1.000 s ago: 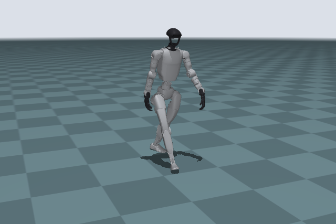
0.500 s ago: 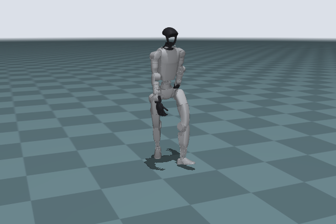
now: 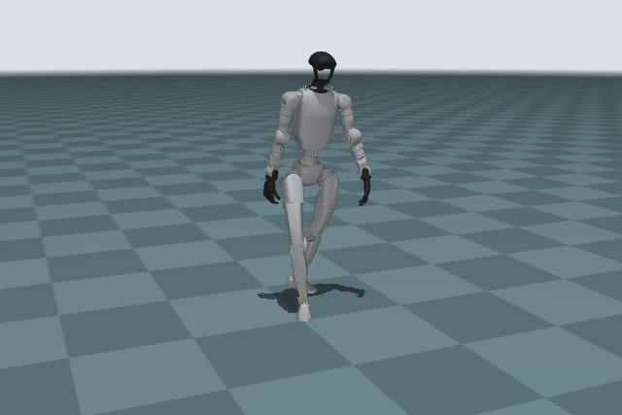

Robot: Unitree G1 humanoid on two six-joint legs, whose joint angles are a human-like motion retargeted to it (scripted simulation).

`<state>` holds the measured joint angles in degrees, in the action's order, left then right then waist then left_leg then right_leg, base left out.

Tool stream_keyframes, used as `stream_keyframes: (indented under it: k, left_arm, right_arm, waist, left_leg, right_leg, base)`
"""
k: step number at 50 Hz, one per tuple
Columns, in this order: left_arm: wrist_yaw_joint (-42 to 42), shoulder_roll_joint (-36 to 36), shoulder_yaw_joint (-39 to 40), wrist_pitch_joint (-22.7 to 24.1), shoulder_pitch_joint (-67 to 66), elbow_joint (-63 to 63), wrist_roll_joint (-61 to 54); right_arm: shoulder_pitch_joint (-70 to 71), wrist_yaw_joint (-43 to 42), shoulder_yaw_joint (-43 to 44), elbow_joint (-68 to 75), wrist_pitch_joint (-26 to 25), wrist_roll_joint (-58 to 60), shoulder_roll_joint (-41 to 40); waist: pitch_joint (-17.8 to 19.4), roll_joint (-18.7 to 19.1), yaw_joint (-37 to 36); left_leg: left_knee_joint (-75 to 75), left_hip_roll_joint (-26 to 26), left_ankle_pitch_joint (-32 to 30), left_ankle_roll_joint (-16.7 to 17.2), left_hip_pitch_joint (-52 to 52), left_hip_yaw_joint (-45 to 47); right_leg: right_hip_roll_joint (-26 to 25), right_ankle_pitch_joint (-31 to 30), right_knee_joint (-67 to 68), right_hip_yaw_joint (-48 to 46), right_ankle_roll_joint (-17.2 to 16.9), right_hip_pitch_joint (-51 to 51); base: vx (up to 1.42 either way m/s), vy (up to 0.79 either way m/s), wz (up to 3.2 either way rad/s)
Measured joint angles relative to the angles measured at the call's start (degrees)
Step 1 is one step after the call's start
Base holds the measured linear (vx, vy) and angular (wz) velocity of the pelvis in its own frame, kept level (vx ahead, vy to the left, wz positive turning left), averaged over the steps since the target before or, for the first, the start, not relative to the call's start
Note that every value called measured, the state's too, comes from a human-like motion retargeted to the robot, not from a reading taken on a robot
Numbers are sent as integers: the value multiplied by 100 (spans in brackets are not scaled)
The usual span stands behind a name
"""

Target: Walk run

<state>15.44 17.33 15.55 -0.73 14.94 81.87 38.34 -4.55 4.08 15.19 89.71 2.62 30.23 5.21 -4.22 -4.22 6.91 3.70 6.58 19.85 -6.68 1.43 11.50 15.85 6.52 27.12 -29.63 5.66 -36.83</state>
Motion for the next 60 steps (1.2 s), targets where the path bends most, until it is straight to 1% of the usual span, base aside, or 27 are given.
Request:
stream_keyframes:
  k: [2,3,6,8,9,11,13,15,17,20,22,24,27,30,32,33,35,37,38,40,42,44,47,50,55,58,60]
  left_arm:
    - [-97,153,-181,99,227,-290,10]
    - [-203,204,-298,187,297,-442,-33]
    - [-642,140,-401,521,190,-768,-87]
    - [-859,-23,-310,709,-94,-804,-95]
    - [-876,-123,-186,747,-288,-758,-24]
    - [-828,-357,101,666,-709,-557,210]
    - [-708,-543,463,361,-1034,-177,562]
    - [-541,-592,728,-109,-1241,299,872]
    - [-396,-592,950,-535,-1411,695,1050]
    - [-300,-545,1256,-750,-1697,1212,1081]
    - [-468,-537,1450,-808,-1956,1481,846]
    - [-632,-566,1622,-927,-2245,1553,542]
    - [-639,-609,1767,-1179,-2575,1553,171]
    - [-401,-652,1842,-1451,-2642,1553,228]
    - [-228,-649,1800,-1541,-2642,1553,423]
    - [-207,-654,1774,-1552,-2626,1553,528]
    - [-292,-665,1647,-1501,-2606,1553,732]
    - [-384,-672,1498,-1361,-2489,1553,957]
    - [-424,-704,1506,-1268,-2371,1553,1029]
    - [-380,-696,1449,-1145,-2106,1447,1035]
    - [-332,-566,1158,-1043,-1789,1229,741]
    - [-509,-459,823,-915,-1357,1031,326]
    - [-831,-301,517,-687,-734,662,39]
    - [-713,-90,205,-362,-203,165,-26]
    - [-277,401,-326,128,525,-758,-149]
    - [-294,505,-682,436,777,-1188,-287]
    - [-417,408,-781,575,726,-1386,-314]
  right_arm:
    - [7,81,193,110,-131,-97,-35]
    - [11,120,280,155,-180,-201,-59]
    - [-11,285,445,258,-307,-634,-101]
    - [3,265,511,287,-358,-923,-159]
    - [29,226,523,291,-345,-1080,-202]
    - [98,132,519,259,-249,-1400,-295]
    - [175,37,297,176,-28,-1738,-344]
    - [337,-103,39,124,208,-1995,-376]
    - [606,-254,-74,45,277,-1964,-395]
    - [946,-212,-282,-297,304,-1737,-385]
    - [1108,119,-374,-693,241,-1501,-274]
    - [1290,460,-314,-1158,-39,-1297,-182]
    - [1618,747,-152,-1709,-304,-1242,-53]
    - [1912,761,-168,-1993,-163,-1579,151]
    - [1973,728,-189,-1986,-104,-1697,193]
    - [1949,716,-191,-1954,-141,-1690,165]
    - [1747,751,-164,-1828,-278,-1603,88]
    - [1443,818,-24,-1575,-325,-1384,4]
    - [1308,770,-67,-1443,-279,-1321,-84]
    - [1082,588,-233,-1145,-157,-1309,-263]
    - [999,526,-409,-763,-133,-1391,-279]
    - [957,523,-395,-465,-166,-1227,-295]
    - [747,540,-281,-201,-169,-852,-318]
    - [421,523,-211,-82,-167,-751,-305]
    - [-1,610,178,116,-375,-967,-361]
    - [-206,840,522,175,-580,-1145,-366]
    - [-339,951,698,220,-671,-1218,-315]
  waist:
    - [-63,82,147]
    - [-104,113,224]
    - [-236,36,147]
    - [-380,-43,170]
    - [-398,-73,266]
    - [-386,-190,461]
    - [-363,-628,309]
    - [-295,-1080,153]
    - [-184,-1333,-124]
    - [-70,-1018,-520]
    - [-82,-846,-864]
    - [-57,-701,-1220]
    - [30,-549,-1634]
    - [33,-573,-1869]
    - [-30,-467,-1923]
    - [-75,-398,-1916]
    - [-236,-271,-1912]
    - [-274,-129,-2153]
    - [-259,-88,-2182]
    - [-245,214,-1884]
    - [-127,458,-1734]
    - [20,357,-1578]
    - [118,86,-1079]
    - [102,76,-435]
    - [87,-115,226]
    - [-31,-130,381]
    - [-123,-116,370]
  left_leg:
    - [-54,-101,151,110,255,-82]
    - [-46,-166,184,199,374,-79]
    - [149,-134,-192,626,738,-130]
    - [403,-79,-960,922,934,56]
    - [600,-147,-1653,931,1051,466]
    - [1325,-452,-3073,739,1158,1502]
    - [2469,-371,-3776,262,1020,2240]
    - [3639,-442,-3081,-276,640,2617]
    - [4431,-829,-2369,-448,68,3113]
    - [4809,-1236,-1785,197,-1403,2539]
    - [4298,-1209,-1506,380,-2222,2282]
    - [3489,-1175,-1261,404,-2944,2050]
    - [1903,-1069,-1047,471,-3664,1949]
    - [840,-832,-1025,815,-4400,1132]
    - [860,-844,-888,577,-4494,1230]
    - [1124,-921,-865,437,-4491,1230]
    - [1434,-1202,-1088,240,-4146,2247]
    - [1787,-1258,-1401,371,-4103,989]
    - [2043,-1284,-1290,314,-4048,662]
    - [2286,-1435,-784,286,-3623,263]
    - [2209,-1803,-423,254,-2997,730]
    - [1768,-1645,-322,257,-2380,1140]
    - [857,-850,-405,234,-1626,1035]
    - [292,-533,-322,273,-993,1087]
    - [-114,-124,103,499,-65,557]
    - [-104,-51,380,536,338,217]
    - [33,-47,311,731,582,2]
  right_leg:
    - [-245,75,-1107,-37,290,-323]
    - [-353,70,-1474,266,135,-487]
    - [-283,127,-1153,-66,217,-495]
    - [-126,-393,-760,-352,324,-345]
    - [-50,-460,-438,-58,342,-341]
    - [175,-80,107,647,238,-136]
    - [361,410,153,992,115,409]
    - [776,676,102,762,-5,989]
    - [770,750,-251,643,-101,1557]
    - [-161,585,-1315,339,-124,2521]
    - [-644,549,-1887,85,-147,3020]
    - [-1042,579,-2281,57,-243,3448]
    - [-1406,694,-2564,226,-473,3999]
    - [-1384,723,-2608,269,-777,4325]
    - [-1466,564,-2489,418,-979,4543]
    - [-1506,395,-2408,460,-1085,4668]
    - [-1601,-165,-2170,449,-1181,4916]
    - [-1632,-1427,-1626,609,-877,5001]
    - [-1492,-2183,-1123,652,-672,4871]
    - [-1382,-3168,139,35,-311,4603]
    - [-1082,-2564,1464,-439,198,4178]
    - [-629,-1716,2648,-299,193,3214]
    - [-22,-1024,3356,-290,-15,1826]
    - [159,-513,2575,-661,-136,896]
    - [54,397,-246,-547,-148,-297]
    - [-55,486,-1255,-194,-219,-884]
    - [-11,538,-1102,-201,-181,-931]
  base:
    - [106,-37,93]
    - [100,-36,71]
    - [155,-56,10]
    - [124,-33,8]
    - [120,-30,59]
    - [153,-44,68]
    - [140,-48,-39]
    - [110,-42,-38]
    - [84,-29,-25]
    - [101,-27,-33]
    - [105,-28,-65]
    - [89,-20,-81]
    - [120,-15,-73]
    - [112,-4,-52]
    - [86,0,-41]
    - [126,4,-34]
    - [174,10,-34]
    - [159,7,-92]
    - [129,1,-78]
    - [119,0,-11]
    - [128,3,-13]
    - [68,-1,2]
    - [99,-1,92]
    - [84,-11,152]
    - [119,-34,115]
    - [109,-38,95]
    - [122,-41,57]
